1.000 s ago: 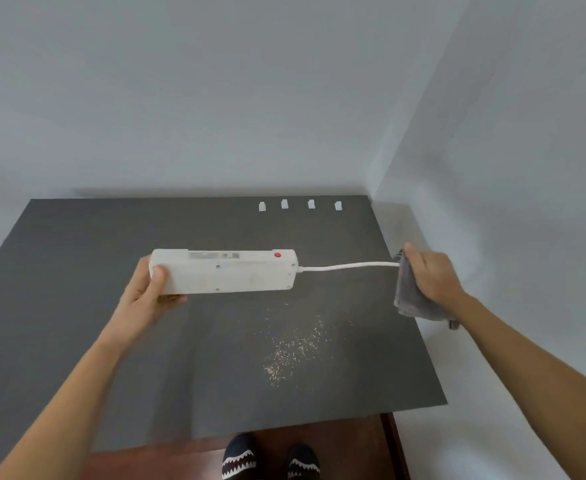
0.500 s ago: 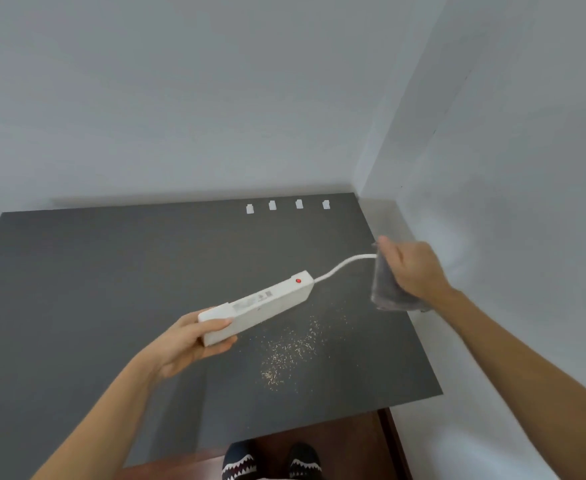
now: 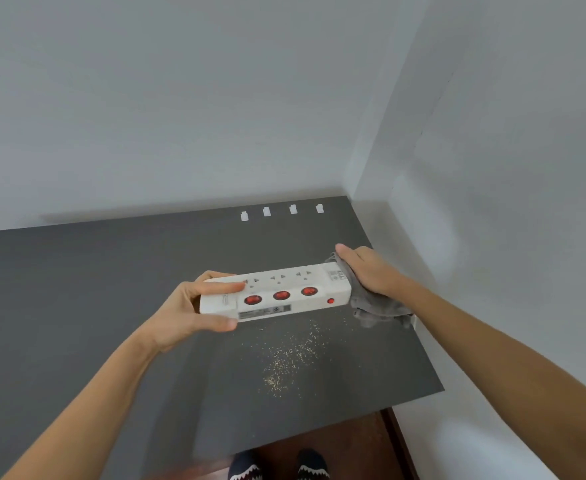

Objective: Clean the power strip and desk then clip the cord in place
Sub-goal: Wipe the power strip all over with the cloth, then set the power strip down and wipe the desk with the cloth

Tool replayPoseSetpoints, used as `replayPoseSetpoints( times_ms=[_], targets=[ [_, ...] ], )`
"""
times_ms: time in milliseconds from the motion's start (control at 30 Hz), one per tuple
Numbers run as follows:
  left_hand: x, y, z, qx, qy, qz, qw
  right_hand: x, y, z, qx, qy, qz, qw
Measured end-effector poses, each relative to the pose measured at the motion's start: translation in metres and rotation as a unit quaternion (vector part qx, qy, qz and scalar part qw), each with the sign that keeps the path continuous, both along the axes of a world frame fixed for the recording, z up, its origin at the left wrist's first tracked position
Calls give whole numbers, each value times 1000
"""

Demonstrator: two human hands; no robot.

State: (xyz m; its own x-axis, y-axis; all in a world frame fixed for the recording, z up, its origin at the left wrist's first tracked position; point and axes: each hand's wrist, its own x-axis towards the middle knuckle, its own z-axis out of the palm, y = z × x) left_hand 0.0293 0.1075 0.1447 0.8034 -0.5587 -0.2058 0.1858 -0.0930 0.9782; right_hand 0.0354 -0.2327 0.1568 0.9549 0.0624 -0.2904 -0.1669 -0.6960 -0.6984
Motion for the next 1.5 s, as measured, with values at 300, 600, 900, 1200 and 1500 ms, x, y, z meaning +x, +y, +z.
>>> replayPoseSetpoints(
  times_ms=[300,600,900,1200,1500],
  targets=[
    [31,38,6,35,-31,-16,999,-8,-92,9,-102,-78,-104,986],
    [111,27,-54,301,-160,-3,940,71,-136,-30,-205,-123,-152,959],
    [190,-4,-119,391,-127,82,908,186,-142,-101,-225,-101,-111,963],
    [217,-12,-159,432,-98,97,891,233,-151,-150,-222,-87,-75,968],
    [212,-12,-161,457,-78,100,880,233,-158,-106,-89,-166,-392,900]
  ],
)
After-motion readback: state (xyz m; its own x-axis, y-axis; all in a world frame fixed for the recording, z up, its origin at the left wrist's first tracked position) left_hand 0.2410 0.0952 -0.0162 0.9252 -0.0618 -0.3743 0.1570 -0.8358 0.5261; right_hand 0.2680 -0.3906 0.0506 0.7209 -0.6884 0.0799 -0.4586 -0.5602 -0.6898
